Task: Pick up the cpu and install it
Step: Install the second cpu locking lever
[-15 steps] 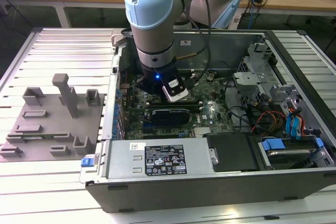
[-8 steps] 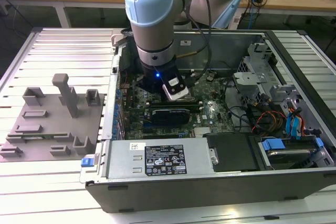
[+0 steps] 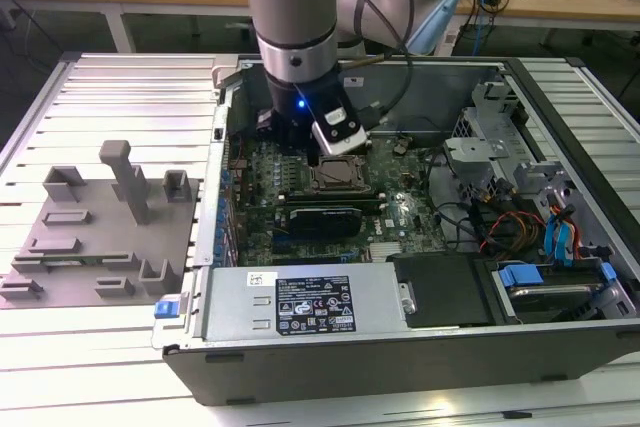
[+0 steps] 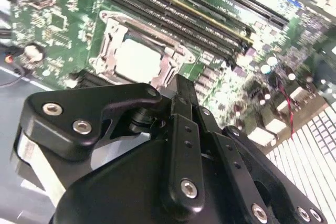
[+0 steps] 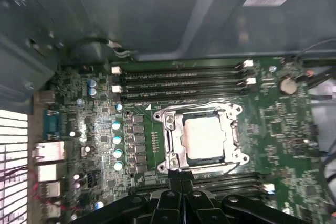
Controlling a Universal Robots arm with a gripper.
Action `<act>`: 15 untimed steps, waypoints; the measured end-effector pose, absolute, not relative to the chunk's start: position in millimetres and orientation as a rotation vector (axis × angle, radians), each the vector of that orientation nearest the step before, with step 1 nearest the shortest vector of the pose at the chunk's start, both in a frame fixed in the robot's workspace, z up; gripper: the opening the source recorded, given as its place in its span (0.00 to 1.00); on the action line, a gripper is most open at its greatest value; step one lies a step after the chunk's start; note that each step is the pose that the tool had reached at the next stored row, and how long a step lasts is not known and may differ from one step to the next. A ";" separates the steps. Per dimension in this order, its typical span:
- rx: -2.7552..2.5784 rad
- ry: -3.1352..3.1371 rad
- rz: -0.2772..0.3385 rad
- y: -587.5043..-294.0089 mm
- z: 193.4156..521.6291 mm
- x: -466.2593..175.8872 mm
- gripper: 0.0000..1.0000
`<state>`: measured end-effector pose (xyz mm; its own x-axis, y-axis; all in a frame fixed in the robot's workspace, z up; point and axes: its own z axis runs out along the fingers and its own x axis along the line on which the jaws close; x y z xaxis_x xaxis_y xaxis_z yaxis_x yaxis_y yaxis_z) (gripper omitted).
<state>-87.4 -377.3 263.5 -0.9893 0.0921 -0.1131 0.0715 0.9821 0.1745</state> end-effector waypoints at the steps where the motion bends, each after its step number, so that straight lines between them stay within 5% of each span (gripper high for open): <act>1: 0.125 3.012 0.257 -377.2 263.9 -86.0 0.11; 15: 0.135 3.063 0.248 -382.4 262.5 -57.7 0.11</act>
<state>-57.7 -382.4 262.5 -0.9940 0.0923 -0.0586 0.0817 0.9832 0.1631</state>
